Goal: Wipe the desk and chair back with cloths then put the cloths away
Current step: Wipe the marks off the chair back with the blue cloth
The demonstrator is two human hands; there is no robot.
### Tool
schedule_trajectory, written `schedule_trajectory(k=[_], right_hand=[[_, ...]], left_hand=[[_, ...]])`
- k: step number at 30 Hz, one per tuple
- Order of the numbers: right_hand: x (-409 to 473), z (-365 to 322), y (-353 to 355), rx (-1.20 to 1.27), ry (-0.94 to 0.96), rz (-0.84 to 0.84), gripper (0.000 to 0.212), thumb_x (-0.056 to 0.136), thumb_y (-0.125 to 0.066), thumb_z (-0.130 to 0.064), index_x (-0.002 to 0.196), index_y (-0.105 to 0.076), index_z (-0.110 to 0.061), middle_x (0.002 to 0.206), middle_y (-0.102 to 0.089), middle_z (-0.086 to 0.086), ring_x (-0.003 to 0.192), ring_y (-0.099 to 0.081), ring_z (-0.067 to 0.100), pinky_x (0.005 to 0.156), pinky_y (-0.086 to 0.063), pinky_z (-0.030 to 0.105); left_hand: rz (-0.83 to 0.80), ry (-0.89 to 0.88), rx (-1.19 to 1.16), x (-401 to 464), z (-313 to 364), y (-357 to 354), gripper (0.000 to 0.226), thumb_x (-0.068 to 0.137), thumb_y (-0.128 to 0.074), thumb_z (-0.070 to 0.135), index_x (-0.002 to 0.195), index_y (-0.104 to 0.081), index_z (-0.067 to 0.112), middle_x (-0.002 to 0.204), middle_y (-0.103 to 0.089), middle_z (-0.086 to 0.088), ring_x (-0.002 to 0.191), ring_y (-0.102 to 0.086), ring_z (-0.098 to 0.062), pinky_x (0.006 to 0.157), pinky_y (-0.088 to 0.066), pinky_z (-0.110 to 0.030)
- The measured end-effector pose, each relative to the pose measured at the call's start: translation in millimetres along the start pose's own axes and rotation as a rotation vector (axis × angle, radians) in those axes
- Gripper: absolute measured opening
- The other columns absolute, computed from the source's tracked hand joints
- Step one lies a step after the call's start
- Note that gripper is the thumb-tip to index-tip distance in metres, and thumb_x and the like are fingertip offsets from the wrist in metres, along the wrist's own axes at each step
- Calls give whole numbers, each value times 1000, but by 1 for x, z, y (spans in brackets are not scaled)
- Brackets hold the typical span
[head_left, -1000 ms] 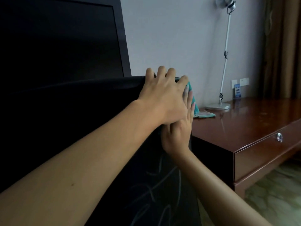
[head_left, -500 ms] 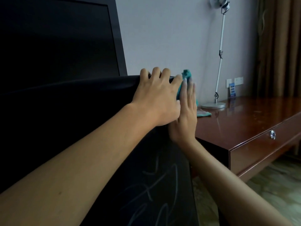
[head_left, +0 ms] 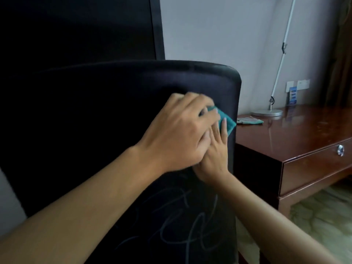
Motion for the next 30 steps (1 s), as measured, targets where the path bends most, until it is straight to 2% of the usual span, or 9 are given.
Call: schedule_trajectory(k=[4, 8, 10, 13, 18, 21, 25, 28, 30], right_hand=[[-30, -8, -14, 18, 55, 20, 56, 105, -27, -33, 156, -16, -14, 164, -10, 4, 152, -5, 33, 122, -6, 54], [-172, -17, -44, -58, 259, -241, 51, 105, -24, -31, 153, -22, -16, 159, -23, 5, 152, -8, 30, 123, -9, 52], [-200, -17, -45, -93, 306, -301, 52, 105, -22, -32, 155, -18, -18, 159, -24, 3, 153, -6, 27, 123, -8, 51], [-155, -17, -38, -85, 317, -279, 56, 102, -29, -32, 156, -17, -21, 160, -18, -1, 153, -4, 24, 123, -7, 50], [-57, -30, -24, 15, 158, -78, 54, 104, -32, -28, 156, -20, -20, 164, -15, 3, 152, -7, 31, 122, -3, 53], [-104, -53, -40, 15, 192, -131, 59, 102, -34, -27, 157, -15, -20, 164, -9, 2, 152, -5, 31, 122, -2, 52], [-216, -101, -64, -92, 555, -363, 75, 84, -51, -29, 152, -24, -19, 160, -25, 0, 153, 1, 24, 122, -4, 47], [-176, -112, -61, -16, 511, -310, 73, 84, -51, -28, 152, -27, -21, 161, -19, -3, 153, -2, 20, 123, -2, 45], [-128, -122, -54, 59, 434, -240, 67, 91, -47, -26, 154, -26, -21, 163, -16, 0, 153, -8, 23, 123, -2, 48]], left_hand=[[45, 114, -141, -64, 0, -23, 23, 81, -63, 13, 102, -74, 13, 116, -68, -4, 108, -62, -23, 92, -46, -39], [-2, 209, -259, -120, 14, -55, 17, 79, -65, 10, 93, -74, 13, 100, -70, 2, 97, -64, -19, 88, -48, -34], [-54, 248, -310, -141, 20, -69, 14, 80, -64, 10, 89, -73, 14, 93, -70, 4, 90, -64, -18, 85, -49, -34], [-60, 310, -342, -159, 17, -79, 12, 77, -66, 7, 85, -74, 12, 85, -70, 3, 83, -63, -19, 82, -50, -35], [20, 395, -362, -172, 3, -73, 18, 79, -60, 10, 88, -76, 10, 87, -73, 3, 85, -64, -15, 84, -49, -29], [51, 450, -328, -191, -4, -69, 19, 80, -59, 11, 87, -76, 10, 87, -73, 3, 84, -64, -16, 85, -49, -29], [7, 488, -307, -227, -3, -71, 16, 79, -60, 9, 84, -75, 9, 85, -72, 2, 81, -64, -18, 81, -50, -34], [23, 521, -259, -243, -8, -62, 17, 78, -63, 3, 89, -75, 7, 96, -72, -3, 85, -65, -21, 81, -52, -38], [77, 564, -183, -249, -14, -50, 22, 80, -63, 0, 97, -75, 4, 114, -69, -9, 97, -64, -23, 91, -52, -36]])
Point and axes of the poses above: each hand's wrist, its own x-axis towards the middle knuckle, its own y-axis out of the back of the hand, z = x × y, the point moved 10 cm from there along x, towards the middle knuckle
